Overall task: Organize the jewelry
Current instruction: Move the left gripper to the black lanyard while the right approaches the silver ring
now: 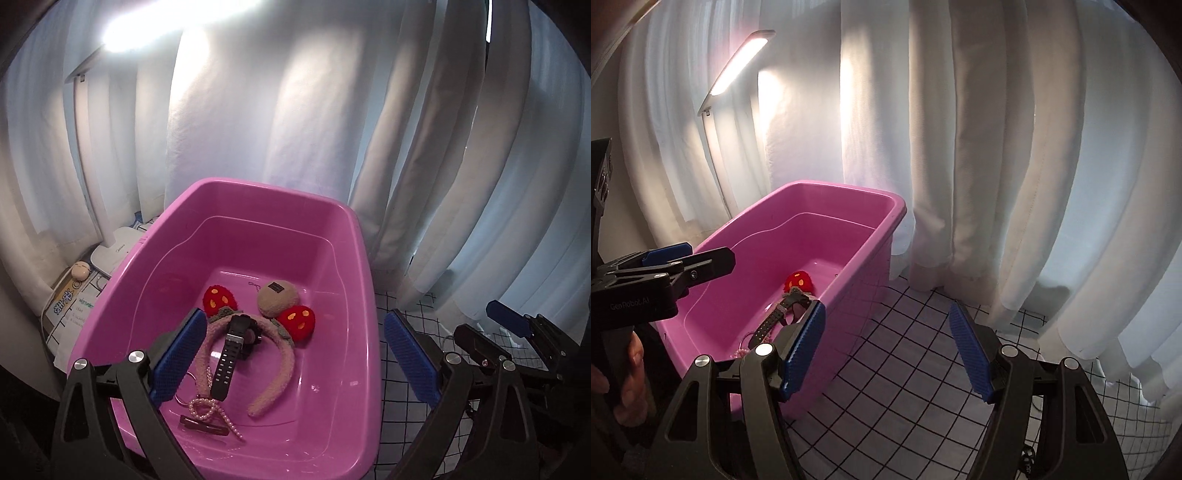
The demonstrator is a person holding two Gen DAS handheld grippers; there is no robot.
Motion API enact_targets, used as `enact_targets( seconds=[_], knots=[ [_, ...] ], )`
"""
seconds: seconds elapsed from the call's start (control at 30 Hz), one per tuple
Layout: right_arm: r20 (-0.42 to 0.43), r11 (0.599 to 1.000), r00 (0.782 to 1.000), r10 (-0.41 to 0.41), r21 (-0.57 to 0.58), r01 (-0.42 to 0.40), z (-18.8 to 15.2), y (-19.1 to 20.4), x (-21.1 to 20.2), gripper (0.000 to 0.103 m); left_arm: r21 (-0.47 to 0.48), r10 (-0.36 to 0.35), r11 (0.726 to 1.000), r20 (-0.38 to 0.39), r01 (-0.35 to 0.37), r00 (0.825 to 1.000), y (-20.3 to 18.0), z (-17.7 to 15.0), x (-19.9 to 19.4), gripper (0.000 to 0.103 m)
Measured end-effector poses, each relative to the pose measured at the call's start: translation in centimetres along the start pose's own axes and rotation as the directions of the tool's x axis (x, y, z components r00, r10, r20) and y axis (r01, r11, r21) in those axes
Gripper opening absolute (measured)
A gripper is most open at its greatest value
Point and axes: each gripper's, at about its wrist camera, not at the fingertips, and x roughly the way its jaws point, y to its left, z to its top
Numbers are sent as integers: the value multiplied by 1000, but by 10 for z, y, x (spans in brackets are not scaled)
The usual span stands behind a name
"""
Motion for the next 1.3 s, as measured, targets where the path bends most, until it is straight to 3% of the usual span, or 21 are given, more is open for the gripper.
enact_targets(
  seconds=[0.23, 0.43, 0.63, 0.9, 1.13, 1.3],
  knots=[
    [-55, 965, 979, -198, 163, 205, -53, -81, -35, 66, 109, -213, 970, -60, 218, 975, -85, -14, 11, 95],
    [-115, 933, 956, -270, 214, 289, -90, -138, -51, 66, 162, -264, 943, -159, 289, 951, -147, -46, 35, 95],
    [-156, 946, 961, -226, 200, 255, -109, -191, -33, 66, 187, -187, 955, -227, 232, 956, -191, -86, 72, 95],
    [-213, 990, 975, -63, 113, 89, -122, -241, 32, 66, 137, -60, 985, -300, 105, 952, -231, -139, 114, 95],
    [-276, 999, 961, 31, 25, -25, -125, -253, 102, 66, 74, 9, 997, -335, 17, 942, -247, -168, 142, 95],
    [-313, 998, 948, 53, -7, -58, -129, -249, 135, 66, 97, 23, 995, -345, 11, 938, -259, -179, 157, 95]
  ],
)
